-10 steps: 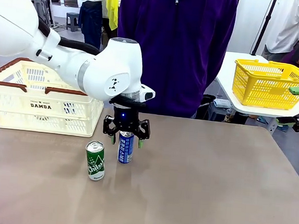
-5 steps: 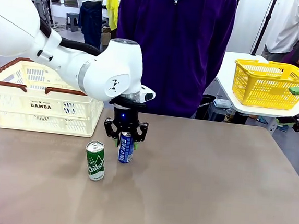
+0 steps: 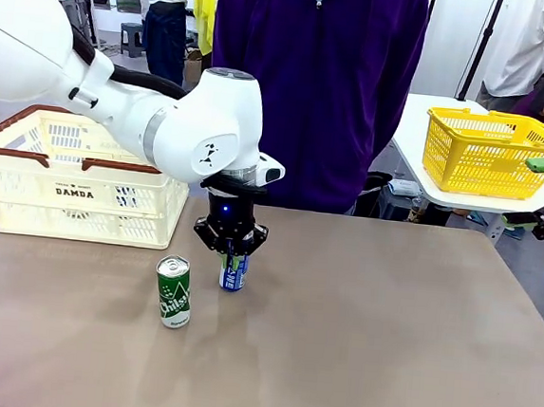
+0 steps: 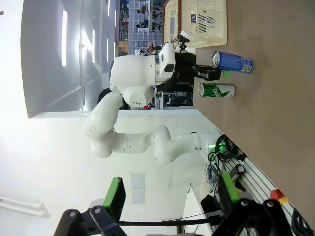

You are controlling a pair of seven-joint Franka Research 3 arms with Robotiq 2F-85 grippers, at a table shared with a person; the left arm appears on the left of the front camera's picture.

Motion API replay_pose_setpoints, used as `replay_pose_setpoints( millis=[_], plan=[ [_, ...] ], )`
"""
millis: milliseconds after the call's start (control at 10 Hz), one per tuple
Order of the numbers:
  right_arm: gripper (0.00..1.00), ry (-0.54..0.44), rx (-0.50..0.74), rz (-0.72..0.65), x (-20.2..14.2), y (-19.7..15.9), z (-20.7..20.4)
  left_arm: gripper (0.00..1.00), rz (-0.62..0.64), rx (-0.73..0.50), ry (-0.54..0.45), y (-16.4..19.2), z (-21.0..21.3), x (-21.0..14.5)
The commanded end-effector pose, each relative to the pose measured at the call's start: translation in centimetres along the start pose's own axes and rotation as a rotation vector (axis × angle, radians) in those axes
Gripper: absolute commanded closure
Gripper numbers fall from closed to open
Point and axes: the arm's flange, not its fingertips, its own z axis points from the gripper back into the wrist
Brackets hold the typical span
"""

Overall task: Place the drinks into the Shopping basket.
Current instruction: Pick up one drink and place it into the Shopping basket.

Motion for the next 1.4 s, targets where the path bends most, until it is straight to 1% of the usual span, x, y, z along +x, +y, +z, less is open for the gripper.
replay_pose_setpoints(
  millis=[0, 500, 600, 700, 1100, 1200, 1300],
  plan=[
    [0.00, 0.014, -0.012, -0.013, 0.0, 0.4, 0.3, 1.00, 0.032, 0.039, -0.016, -0.2, 0.4, 0.2],
    [0.00, 0.014, -0.012, -0.013, 0.0, 0.4, 0.3, 1.00, 0.027, 0.017, 0.011, 0.0, 0.4, 0.0],
    [0.00, 0.014, -0.012, -0.013, 0.0, 0.4, 0.3, 0.41, 0.023, 0.000, 0.042, 0.0, 0.3, -0.1],
    [0.00, 0.014, -0.012, -0.013, 0.0, 0.4, 0.3, 0.00, 0.020, 0.001, 0.049, 0.1, 0.3, -0.1],
    [0.00, 0.014, -0.012, -0.013, 0.0, 0.4, 0.3, 0.00, 0.020, 0.002, 0.051, 0.0, 0.5, -0.3],
    [0.00, 0.014, -0.012, -0.013, 0.0, 0.4, 0.3, 0.00, 0.016, -0.006, 0.059, 0.0, 0.9, -0.7],
    [0.00, 0.014, -0.012, -0.013, 0.0, 0.4, 0.3, 0.00, 0.006, -0.012, 0.044, 0.0, 2.3, -1.6]
  ],
)
